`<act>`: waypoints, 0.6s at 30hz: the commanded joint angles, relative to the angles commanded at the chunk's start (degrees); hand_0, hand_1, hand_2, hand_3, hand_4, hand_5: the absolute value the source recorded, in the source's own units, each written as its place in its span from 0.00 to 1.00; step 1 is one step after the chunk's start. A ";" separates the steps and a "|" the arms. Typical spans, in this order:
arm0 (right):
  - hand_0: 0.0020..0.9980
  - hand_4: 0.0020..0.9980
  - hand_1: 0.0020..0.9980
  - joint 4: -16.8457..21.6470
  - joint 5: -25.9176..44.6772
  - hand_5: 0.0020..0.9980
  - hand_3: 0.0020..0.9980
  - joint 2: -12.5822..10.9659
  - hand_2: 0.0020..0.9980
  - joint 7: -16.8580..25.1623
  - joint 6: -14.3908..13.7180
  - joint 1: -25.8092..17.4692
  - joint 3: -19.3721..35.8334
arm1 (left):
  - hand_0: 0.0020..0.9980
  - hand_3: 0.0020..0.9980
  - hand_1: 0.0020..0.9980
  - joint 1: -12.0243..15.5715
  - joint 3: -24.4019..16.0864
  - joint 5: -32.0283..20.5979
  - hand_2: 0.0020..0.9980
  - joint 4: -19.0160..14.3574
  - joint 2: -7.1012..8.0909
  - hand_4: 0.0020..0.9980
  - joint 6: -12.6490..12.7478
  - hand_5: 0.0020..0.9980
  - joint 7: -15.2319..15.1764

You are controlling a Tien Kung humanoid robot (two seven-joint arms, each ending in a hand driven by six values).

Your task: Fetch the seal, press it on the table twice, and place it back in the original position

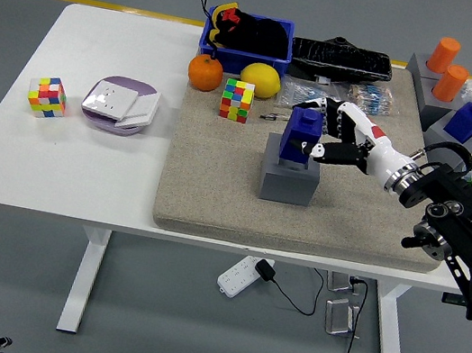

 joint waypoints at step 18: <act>0.44 0.60 0.31 -4.67 -0.96 0.00 0.31 1.27 0.33 0.94 0.78 3.86 -4.55 | 0.81 0.80 0.79 -0.28 1.77 -1.45 0.77 0.00 0.27 0.70 -0.22 0.42 -0.11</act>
